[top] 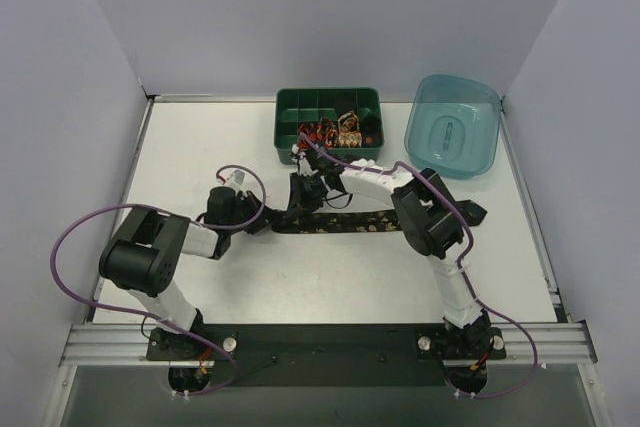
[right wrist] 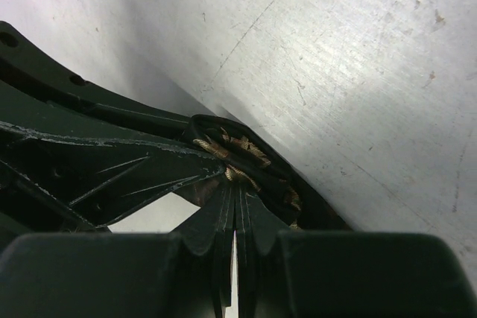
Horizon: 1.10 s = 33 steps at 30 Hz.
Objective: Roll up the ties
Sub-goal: Roll the tie at the center of the board.
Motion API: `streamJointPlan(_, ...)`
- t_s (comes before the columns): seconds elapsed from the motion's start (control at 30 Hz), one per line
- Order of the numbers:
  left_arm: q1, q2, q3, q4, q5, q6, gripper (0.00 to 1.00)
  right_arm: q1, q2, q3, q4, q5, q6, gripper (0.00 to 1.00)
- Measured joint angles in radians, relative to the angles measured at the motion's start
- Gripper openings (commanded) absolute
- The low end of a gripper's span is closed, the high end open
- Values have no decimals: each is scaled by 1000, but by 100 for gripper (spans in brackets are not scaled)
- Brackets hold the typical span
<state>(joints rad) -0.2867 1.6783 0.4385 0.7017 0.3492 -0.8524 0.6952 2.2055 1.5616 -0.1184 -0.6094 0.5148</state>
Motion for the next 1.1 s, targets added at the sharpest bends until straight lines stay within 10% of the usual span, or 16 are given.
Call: streamJointPlan(1.1, -219, -155, 513, -1048, -492, 435, 0, 42, -31, 3, -29, 97, -18, 0)
